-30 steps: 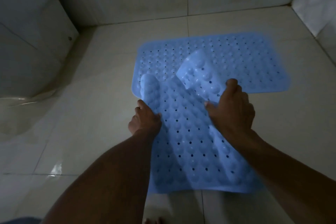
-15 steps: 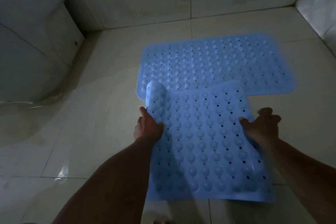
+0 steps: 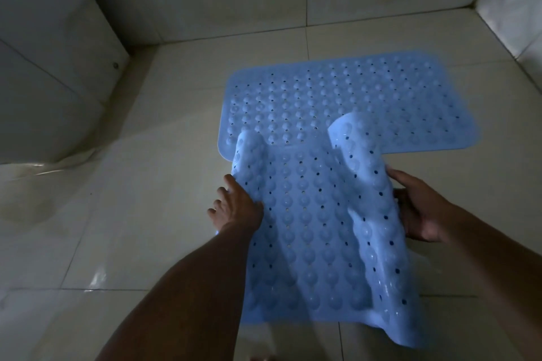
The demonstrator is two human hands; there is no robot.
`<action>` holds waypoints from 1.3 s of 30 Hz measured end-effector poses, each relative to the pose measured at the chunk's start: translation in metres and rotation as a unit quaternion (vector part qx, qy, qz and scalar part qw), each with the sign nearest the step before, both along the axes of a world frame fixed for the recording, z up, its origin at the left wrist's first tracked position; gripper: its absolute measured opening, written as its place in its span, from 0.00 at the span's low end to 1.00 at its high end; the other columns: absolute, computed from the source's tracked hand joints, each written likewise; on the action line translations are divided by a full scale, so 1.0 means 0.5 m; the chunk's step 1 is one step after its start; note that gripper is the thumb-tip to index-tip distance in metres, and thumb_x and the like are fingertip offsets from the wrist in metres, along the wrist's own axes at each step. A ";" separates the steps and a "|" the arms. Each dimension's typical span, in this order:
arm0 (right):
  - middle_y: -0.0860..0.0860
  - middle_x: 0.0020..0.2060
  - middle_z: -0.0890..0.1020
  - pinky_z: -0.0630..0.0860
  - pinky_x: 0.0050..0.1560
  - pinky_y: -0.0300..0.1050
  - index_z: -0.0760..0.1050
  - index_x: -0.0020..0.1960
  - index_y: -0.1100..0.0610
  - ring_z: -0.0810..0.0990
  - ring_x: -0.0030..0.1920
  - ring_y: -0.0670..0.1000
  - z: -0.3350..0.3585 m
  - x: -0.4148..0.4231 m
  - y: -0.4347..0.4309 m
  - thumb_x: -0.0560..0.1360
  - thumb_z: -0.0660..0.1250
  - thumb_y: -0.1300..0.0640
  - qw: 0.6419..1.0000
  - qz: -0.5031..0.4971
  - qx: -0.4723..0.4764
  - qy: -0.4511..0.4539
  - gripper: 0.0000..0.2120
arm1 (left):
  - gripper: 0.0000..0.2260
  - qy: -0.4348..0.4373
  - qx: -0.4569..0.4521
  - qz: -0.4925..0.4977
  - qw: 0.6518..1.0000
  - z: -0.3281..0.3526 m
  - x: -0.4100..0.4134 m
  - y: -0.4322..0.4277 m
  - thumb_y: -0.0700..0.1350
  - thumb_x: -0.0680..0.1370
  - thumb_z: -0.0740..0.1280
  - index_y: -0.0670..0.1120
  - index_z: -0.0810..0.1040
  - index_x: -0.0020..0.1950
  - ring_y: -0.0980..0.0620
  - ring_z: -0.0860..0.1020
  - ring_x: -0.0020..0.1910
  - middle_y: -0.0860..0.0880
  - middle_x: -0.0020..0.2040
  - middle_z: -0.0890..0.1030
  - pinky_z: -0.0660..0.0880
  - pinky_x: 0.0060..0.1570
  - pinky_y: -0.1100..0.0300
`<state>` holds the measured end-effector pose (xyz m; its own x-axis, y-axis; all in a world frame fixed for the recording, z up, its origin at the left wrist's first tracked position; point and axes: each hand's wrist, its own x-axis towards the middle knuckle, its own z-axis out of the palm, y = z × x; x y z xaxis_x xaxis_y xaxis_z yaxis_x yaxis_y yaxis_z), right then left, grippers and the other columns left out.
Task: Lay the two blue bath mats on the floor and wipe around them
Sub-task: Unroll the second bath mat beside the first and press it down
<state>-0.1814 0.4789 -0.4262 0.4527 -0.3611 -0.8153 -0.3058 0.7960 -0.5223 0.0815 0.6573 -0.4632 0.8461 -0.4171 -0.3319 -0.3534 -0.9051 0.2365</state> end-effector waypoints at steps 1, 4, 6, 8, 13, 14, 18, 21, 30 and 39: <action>0.53 0.32 0.82 0.78 0.32 0.44 0.82 0.45 0.57 0.81 0.30 0.53 0.005 0.002 0.006 0.74 0.68 0.36 1.000 0.010 0.014 -0.018 0.24 | 0.36 0.000 -0.002 -0.001 1.000 -0.001 -0.001 -0.001 0.56 0.73 0.73 0.48 0.55 0.72 0.37 0.74 0.65 0.44 0.67 0.72 0.68 0.62 0.42; 0.55 0.51 0.87 0.82 0.53 0.52 0.81 0.61 0.57 0.87 0.51 0.56 0.008 -0.001 0.002 0.78 0.65 0.39 0.997 0.029 -0.035 -0.056 0.24 | 0.36 -0.002 -0.007 -0.008 1.000 -0.002 -0.004 -0.006 0.54 0.74 0.72 0.48 0.55 0.73 0.36 0.74 0.65 0.43 0.67 0.72 0.68 0.62 0.42; 0.56 0.60 0.85 0.76 0.64 0.56 0.79 0.66 0.54 0.84 0.59 0.58 0.023 -0.010 -0.016 0.78 0.66 0.41 0.995 0.033 -0.090 -0.034 0.22 | 0.35 -0.011 -0.007 -0.011 1.000 0.000 -0.008 -0.011 0.53 0.74 0.72 0.48 0.55 0.72 0.36 0.74 0.65 0.43 0.67 0.72 0.68 0.62 0.41; 0.59 0.58 0.85 0.79 0.60 0.56 0.82 0.60 0.57 0.86 0.53 0.60 0.039 -0.027 -0.045 0.76 0.71 0.47 0.985 0.013 -0.172 0.024 0.18 | 0.34 -0.023 -0.003 -0.009 1.000 0.003 -0.014 -0.016 0.53 0.74 0.72 0.48 0.55 0.72 0.36 0.74 0.65 0.43 0.66 0.72 0.68 0.62 0.42; 0.63 0.58 0.78 0.78 0.57 0.59 0.67 0.62 0.59 0.79 0.58 0.65 0.066 -0.063 -0.085 0.64 0.80 0.48 0.783 -0.023 -0.463 0.415 0.34 | 0.43 -0.043 0.037 -0.018 0.998 0.008 -0.033 -0.028 0.63 0.70 0.74 0.49 0.53 0.74 0.37 0.73 0.66 0.43 0.67 0.70 0.67 0.63 0.43; 0.65 0.60 0.76 0.75 0.58 0.62 0.64 0.63 0.60 0.76 0.61 0.67 0.057 -0.072 -0.077 0.63 0.80 0.45 0.736 -0.036 -0.492 0.463 0.40 | 0.44 -0.046 0.048 -0.025 0.997 0.007 -0.040 -0.032 0.64 0.70 0.74 0.49 0.53 0.74 0.37 0.72 0.66 0.43 0.67 0.69 0.66 0.63 0.44; 0.68 0.64 0.68 0.68 0.60 0.64 0.62 0.66 0.60 0.69 0.63 0.68 -0.014 -0.110 -0.028 0.62 0.80 0.41 0.620 0.017 -0.549 0.560 0.44 | 0.44 -0.014 0.064 -0.015 0.998 -0.004 -0.054 -0.042 0.62 0.72 0.73 0.49 0.49 0.75 0.36 0.69 0.69 0.42 0.71 0.66 0.65 0.65 0.43; 0.60 0.76 0.58 0.61 0.71 0.66 0.58 0.76 0.49 0.56 0.76 0.66 -0.066 -0.119 -0.006 0.69 0.69 0.32 0.688 0.180 -0.465 0.526 0.43 | 0.45 0.002 0.065 -0.013 0.998 -0.015 -0.052 -0.033 0.61 0.72 0.74 0.49 0.48 0.75 0.36 0.67 0.71 0.41 0.73 0.64 0.65 0.66 0.42; 0.48 0.82 0.45 0.58 0.72 0.74 0.45 0.80 0.39 0.41 0.81 0.59 -0.161 -0.098 0.059 0.74 0.56 0.27 0.736 0.298 -0.407 0.451 0.40 | 0.60 0.140 0.190 -0.231 0.944 -0.066 -0.037 0.021 0.71 0.66 0.74 0.63 0.30 0.79 0.27 0.40 0.79 0.45 0.81 0.29 0.55 0.75 0.29; 0.51 0.80 0.53 0.59 0.72 0.68 0.51 0.78 0.37 0.51 0.80 0.60 -0.160 -0.076 0.004 0.74 0.55 0.28 0.645 0.333 -0.524 0.446 0.36 | 0.50 0.075 0.147 -0.292 0.942 -0.051 -0.061 -0.007 0.69 0.73 0.69 0.62 0.38 0.81 0.36 0.37 0.81 0.50 0.82 0.33 0.49 0.76 0.32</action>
<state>-0.2192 0.4811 -0.5064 0.3110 -0.8929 -0.3257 -0.9485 -0.3135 -0.0462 0.0510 0.6537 -0.4885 0.4351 -0.6684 -0.6033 -0.7938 -0.6009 0.0933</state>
